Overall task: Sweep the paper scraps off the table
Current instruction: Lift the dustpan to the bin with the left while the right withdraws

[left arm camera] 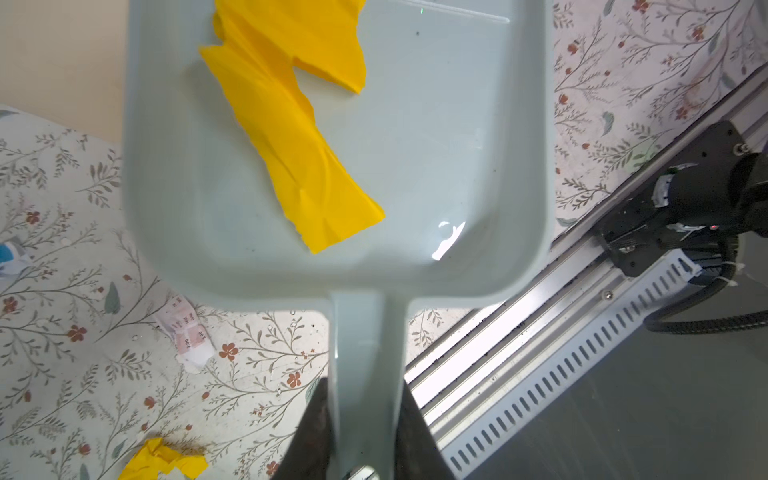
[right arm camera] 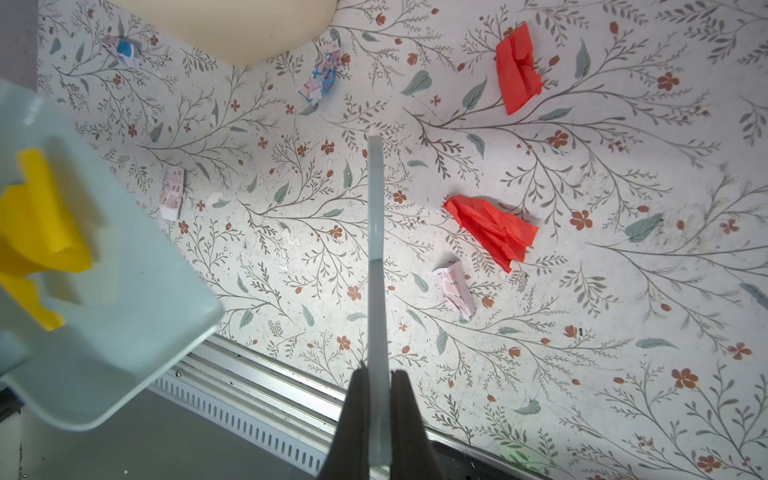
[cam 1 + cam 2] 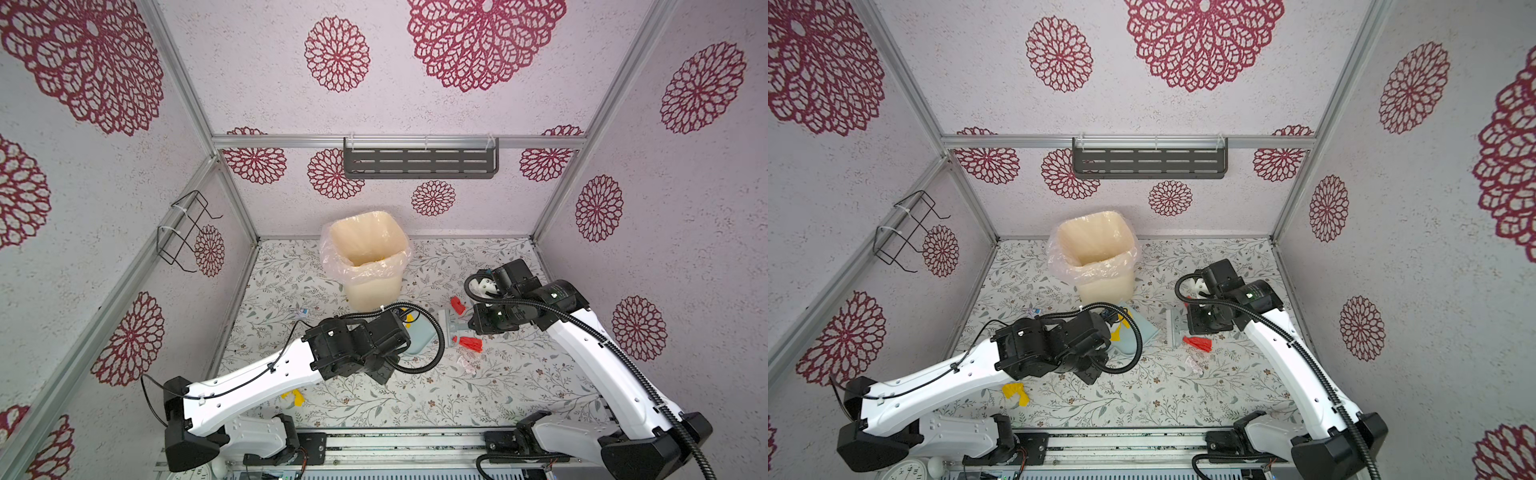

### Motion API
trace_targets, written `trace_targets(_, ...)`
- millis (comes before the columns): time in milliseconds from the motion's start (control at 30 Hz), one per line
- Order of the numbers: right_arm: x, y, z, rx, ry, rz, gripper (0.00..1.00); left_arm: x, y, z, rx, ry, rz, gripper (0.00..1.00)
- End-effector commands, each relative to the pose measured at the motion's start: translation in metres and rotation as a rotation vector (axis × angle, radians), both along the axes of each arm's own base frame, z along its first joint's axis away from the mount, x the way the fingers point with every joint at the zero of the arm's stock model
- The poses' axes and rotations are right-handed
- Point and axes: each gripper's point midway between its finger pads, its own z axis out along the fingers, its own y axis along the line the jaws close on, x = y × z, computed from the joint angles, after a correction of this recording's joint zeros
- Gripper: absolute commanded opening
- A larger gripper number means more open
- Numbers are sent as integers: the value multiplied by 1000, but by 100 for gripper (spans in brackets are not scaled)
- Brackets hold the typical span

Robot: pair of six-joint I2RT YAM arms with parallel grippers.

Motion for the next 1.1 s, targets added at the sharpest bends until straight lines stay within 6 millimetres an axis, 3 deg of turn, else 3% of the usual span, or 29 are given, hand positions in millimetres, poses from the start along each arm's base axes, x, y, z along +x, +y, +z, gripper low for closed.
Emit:
trace_targets(0,-1,-1,14,53,-47,7,0,0,14,18,46,-16,23,0)
trace_targets(200,-2,-7,19,71,-70,4,0,10,28,63,21,-49,88,0)
trace_targets(467,0,-10,36,106,-104,-14,0,44,73,110,-23,-81,249,0)
trace_targets(733,11,-10,37,145,-81,-5,0,86,120,114,16,-95,393,0)
trace_targets(1067,25,-20,37,168,-70,-21,0,152,152,120,63,-152,468,0)
